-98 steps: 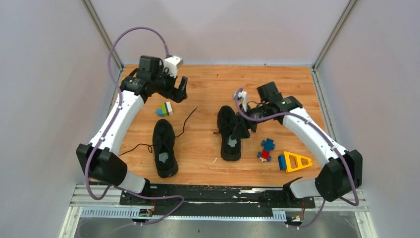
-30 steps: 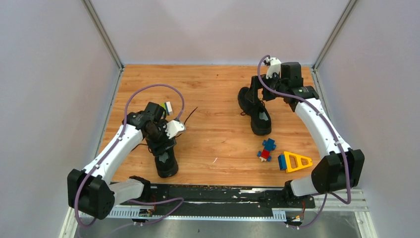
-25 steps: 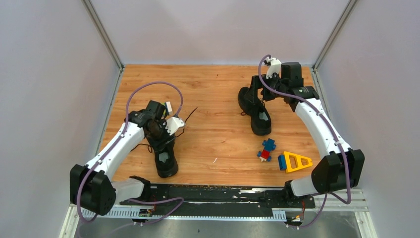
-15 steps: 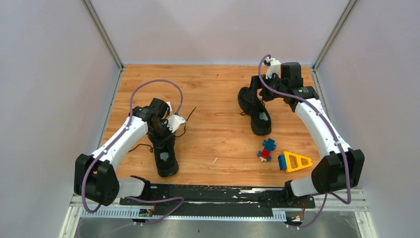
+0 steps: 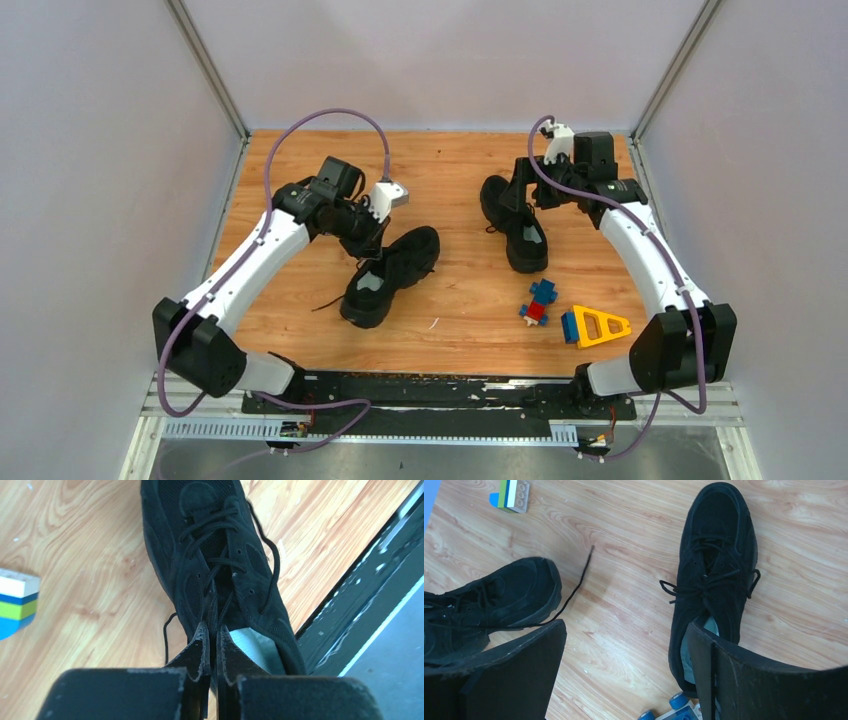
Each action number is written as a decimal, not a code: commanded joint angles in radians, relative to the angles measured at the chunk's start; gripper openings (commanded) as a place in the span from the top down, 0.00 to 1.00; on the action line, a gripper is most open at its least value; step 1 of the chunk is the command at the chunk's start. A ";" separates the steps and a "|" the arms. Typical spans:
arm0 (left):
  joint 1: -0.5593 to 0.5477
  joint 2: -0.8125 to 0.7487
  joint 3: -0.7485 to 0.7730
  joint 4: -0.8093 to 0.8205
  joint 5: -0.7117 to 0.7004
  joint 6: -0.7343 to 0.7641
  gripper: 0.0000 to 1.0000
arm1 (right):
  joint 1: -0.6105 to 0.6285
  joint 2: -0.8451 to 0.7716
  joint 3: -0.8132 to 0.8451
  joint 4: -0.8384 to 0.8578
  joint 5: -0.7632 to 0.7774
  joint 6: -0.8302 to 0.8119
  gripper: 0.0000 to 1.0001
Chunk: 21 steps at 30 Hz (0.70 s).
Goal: Tie the shoes
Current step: Pick up the shoe at the center of the board, then place the shoe at the center of the board.
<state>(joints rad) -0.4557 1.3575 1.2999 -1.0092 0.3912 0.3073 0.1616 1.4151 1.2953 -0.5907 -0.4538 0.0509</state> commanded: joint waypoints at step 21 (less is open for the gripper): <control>-0.070 0.130 -0.022 0.340 0.018 -0.581 1.00 | -0.027 0.056 -0.025 0.025 -0.089 0.036 0.26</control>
<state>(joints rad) -0.5240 1.5509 1.3262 -0.7372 0.3904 -0.1776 0.1314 1.4292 1.2850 -0.5896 -0.5175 0.0181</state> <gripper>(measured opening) 0.029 0.783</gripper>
